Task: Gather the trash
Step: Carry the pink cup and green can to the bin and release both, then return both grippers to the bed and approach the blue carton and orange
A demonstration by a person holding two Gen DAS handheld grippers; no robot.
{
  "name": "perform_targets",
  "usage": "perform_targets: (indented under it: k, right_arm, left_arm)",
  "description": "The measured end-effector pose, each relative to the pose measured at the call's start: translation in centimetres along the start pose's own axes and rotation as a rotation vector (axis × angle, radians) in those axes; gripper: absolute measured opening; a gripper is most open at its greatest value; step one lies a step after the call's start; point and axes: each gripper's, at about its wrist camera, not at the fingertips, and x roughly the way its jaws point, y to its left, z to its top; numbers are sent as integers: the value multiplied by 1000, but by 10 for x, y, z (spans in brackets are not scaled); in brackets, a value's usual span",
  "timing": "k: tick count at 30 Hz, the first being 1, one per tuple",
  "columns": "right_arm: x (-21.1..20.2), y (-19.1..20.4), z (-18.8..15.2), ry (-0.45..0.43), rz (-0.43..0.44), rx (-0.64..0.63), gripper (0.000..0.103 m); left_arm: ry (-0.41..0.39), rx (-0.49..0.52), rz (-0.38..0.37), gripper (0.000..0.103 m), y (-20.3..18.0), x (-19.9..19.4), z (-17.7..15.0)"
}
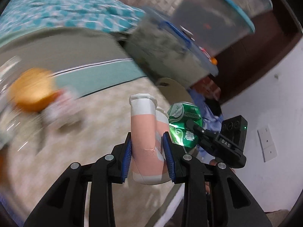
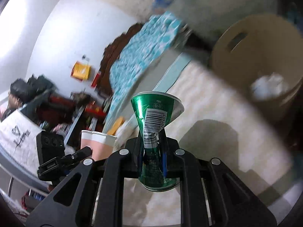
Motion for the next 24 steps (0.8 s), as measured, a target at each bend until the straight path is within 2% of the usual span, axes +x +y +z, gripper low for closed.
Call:
perform_targets:
  k: [4,7,8,9,10,13,17,20,24]
  right_arm:
    - [-27,-38,48,-89,-92,30,18]
    - [-34,-58,74,-139,-191,33,25]
    - [-37,-64,77,-146,-207,35,50]
    - [-41,-69,81,-167,-212,41,79]
    - [-47,-70,82,-204,-210,32,82]
    - [-62,-66,79,-266,-236,8,77]
    - [-78,-63,67,-319,-174,33,73]
    - [-70,-55,60,-291,-148,22,67]
    - [-41,-35,51,-185,-107,-4,56]
  left_arm:
    - [50,97,-15,31,-53,72,43]
    - [57,162,5,33,-90,121,71]
    - [56,175,20,35,-98,133,77]
    - [58,185,57,45,-107,149,85]
    - [65,189,101,60,-113,163,91]
    - [86,199,143,60,-117,177,90]
    - [57,200,122,60,-111,153,78]
    - [55,197,106,60,-98,123,53]
    - [91,188,120,60,-71,87,12]
